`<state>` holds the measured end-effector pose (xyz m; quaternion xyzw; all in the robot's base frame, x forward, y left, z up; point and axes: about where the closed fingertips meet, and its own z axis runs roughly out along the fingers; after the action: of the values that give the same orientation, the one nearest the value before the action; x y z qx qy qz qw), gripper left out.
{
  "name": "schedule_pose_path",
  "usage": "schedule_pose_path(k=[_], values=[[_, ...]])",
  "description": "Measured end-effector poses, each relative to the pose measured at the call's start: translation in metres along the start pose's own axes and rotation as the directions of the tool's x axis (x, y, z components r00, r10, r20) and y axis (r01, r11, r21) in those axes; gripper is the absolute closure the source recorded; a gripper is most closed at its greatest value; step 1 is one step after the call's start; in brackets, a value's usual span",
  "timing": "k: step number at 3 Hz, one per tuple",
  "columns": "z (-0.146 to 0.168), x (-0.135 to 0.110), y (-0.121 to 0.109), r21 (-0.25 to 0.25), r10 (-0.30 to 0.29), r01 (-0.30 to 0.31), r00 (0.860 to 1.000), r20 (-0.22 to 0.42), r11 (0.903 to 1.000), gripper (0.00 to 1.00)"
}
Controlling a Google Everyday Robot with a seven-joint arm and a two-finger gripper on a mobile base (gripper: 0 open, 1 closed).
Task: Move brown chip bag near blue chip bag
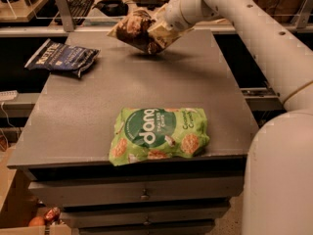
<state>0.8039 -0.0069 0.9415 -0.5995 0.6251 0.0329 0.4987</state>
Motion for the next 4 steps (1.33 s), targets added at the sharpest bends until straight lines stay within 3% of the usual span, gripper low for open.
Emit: schedule_pose_path(k=[1, 3, 4], values=[[0.029, -0.039, -0.006, 0.006, -0.035, 0.035, 0.995, 0.095, 0.9994, 1.00], [0.061, -0.066, 0.003, -0.031, -0.018, 0.024, 0.984, 0.176, 0.9992, 1.00], [0.075, -0.073, 0.012, -0.066, 0.004, 0.010, 0.980, 0.200, 0.9977, 0.74]])
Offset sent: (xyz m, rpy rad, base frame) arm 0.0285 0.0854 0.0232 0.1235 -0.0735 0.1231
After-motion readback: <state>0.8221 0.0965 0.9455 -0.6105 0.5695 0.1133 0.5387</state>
